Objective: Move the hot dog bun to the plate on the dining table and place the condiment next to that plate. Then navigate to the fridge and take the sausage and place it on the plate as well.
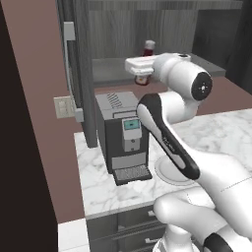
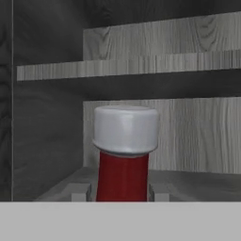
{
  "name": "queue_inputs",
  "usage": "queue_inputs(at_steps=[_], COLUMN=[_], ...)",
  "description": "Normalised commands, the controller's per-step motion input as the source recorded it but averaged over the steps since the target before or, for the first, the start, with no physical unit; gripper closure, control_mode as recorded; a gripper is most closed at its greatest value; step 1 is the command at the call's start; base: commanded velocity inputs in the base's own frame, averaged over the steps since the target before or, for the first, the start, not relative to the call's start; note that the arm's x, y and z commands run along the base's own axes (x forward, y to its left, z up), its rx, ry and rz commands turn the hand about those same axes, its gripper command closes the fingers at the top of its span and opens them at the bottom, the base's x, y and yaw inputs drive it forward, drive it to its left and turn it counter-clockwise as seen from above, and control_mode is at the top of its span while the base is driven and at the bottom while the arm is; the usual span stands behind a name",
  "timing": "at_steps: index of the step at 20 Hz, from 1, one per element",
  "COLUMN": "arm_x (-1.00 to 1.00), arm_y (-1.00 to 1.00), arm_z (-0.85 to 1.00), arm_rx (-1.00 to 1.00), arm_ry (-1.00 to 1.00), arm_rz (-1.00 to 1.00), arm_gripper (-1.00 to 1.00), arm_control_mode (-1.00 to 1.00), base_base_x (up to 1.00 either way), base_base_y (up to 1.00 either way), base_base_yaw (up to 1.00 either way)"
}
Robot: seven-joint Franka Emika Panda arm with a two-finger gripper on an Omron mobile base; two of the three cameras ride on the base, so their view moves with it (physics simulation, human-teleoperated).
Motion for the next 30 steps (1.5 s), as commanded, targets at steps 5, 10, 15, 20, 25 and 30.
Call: queue_inputs(at_steps=[5, 10, 15, 20, 25, 30], arm_x=[-0.93, -0.87, -0.68, -0.61, -0.29, 0.00], arm_y=[-0.37, -0.35, -0.25, -0.14, -0.01, 0.00], arm_z=[0.22, 0.04, -0.12, -0.25, -0.10, 0.00], arm_rx=[0.08, 0.08, 0.04, 0.01, 0.00, 0.00], arm_ry=[0.13, 0.11, 0.08, 0.00, -0.02, 0.00], arm_rz=[-0.08, -0.06, -0.05, -0.07, -0.03, 0.00], arm_gripper=[1.00, 1.00, 1.00, 1.00, 1.00, 1.00], arm_control_mode=[-1.00, -1.00, -1.00, -1.00, 1.00, 1.00], base_base_x=[0.00, 0.00, 0.00, 0.00, -0.54, -0.87], base_base_y=[0.00, 0.00, 0.00, 0.00, 0.00, 0.00], base_base_yaw=[0.00, 0.00, 0.00, 0.00, -0.10, -0.34])
